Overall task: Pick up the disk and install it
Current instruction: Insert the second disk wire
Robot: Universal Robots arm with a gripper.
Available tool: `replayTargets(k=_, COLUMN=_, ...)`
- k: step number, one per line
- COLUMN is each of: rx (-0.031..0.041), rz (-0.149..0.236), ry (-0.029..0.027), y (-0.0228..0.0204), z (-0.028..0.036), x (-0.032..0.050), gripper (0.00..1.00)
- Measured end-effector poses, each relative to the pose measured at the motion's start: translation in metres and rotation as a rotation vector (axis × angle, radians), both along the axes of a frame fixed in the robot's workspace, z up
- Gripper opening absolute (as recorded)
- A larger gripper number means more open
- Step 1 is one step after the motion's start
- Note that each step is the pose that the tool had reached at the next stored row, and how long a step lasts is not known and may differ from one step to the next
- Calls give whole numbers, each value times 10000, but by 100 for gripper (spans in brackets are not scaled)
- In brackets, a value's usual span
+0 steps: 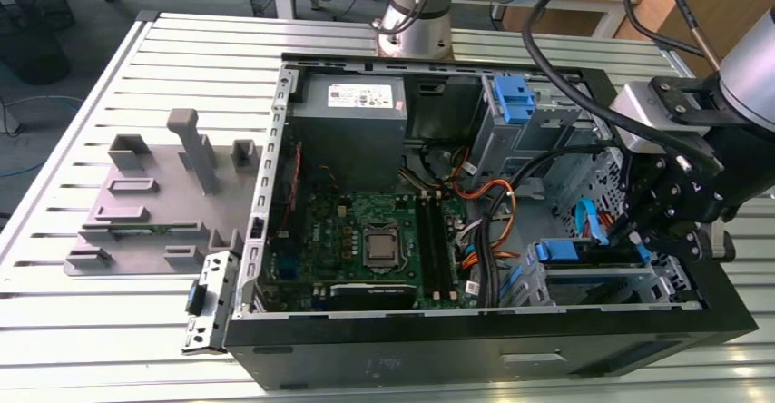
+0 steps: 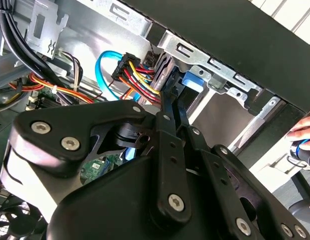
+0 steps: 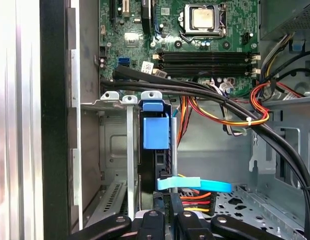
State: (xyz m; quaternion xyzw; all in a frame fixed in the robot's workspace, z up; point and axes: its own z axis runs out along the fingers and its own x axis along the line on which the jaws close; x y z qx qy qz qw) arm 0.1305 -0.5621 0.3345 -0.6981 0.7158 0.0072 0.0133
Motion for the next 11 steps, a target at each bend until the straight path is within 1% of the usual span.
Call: replayTargets(k=11, rx=0, rz=-20, ry=0, y=0, z=-41, x=-6, gripper=16)
